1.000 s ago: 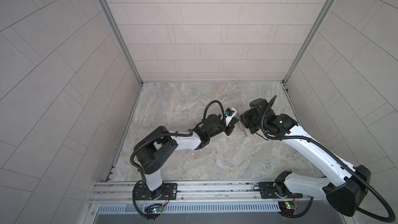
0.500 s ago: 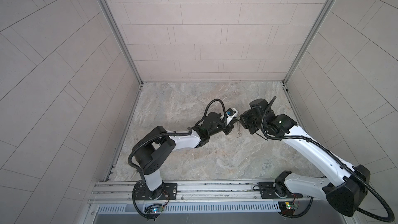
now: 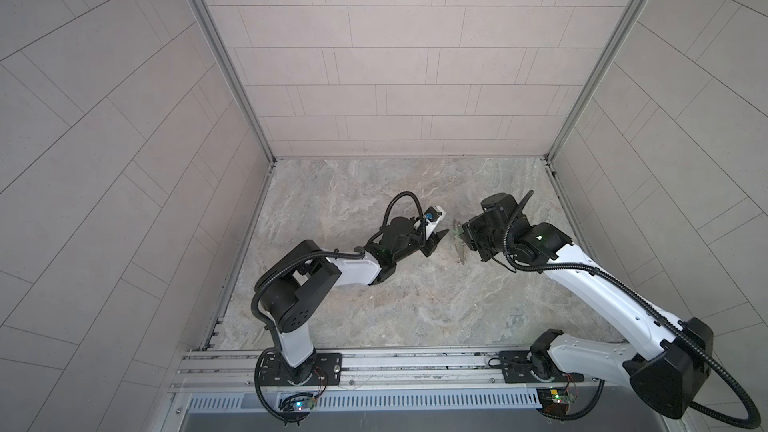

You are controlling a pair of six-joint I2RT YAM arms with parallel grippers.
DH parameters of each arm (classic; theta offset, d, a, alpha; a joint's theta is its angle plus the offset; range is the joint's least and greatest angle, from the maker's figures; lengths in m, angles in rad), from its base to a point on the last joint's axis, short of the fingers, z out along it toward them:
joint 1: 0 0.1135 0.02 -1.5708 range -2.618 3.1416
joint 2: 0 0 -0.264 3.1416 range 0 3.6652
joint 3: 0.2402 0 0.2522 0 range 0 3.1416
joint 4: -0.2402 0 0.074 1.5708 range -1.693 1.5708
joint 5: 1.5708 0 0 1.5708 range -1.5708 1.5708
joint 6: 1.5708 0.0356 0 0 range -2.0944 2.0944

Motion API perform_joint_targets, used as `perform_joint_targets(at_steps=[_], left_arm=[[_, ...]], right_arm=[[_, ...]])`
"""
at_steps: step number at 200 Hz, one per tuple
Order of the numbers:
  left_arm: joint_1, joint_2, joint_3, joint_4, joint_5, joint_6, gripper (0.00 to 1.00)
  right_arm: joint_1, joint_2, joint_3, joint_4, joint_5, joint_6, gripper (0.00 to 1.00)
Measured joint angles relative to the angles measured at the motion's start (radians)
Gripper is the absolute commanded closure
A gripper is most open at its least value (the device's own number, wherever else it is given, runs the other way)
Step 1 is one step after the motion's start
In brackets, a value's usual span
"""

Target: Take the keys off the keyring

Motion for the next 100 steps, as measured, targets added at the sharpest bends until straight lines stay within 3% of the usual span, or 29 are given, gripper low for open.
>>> perform_joint_targets(at_steps=[39,100], left_arm=[[0.019,-0.109,-0.093,0.028,0.108,0.003,0.45],[-0.003,-0.199,-0.107,0.119,0.201,0.002,0.42]], right_arm=[[0.0,0.0,0.0,-0.008,0.005,0.006,1.0],[0.0,0.0,0.0,-0.015,0.01,0.006,1.0]])
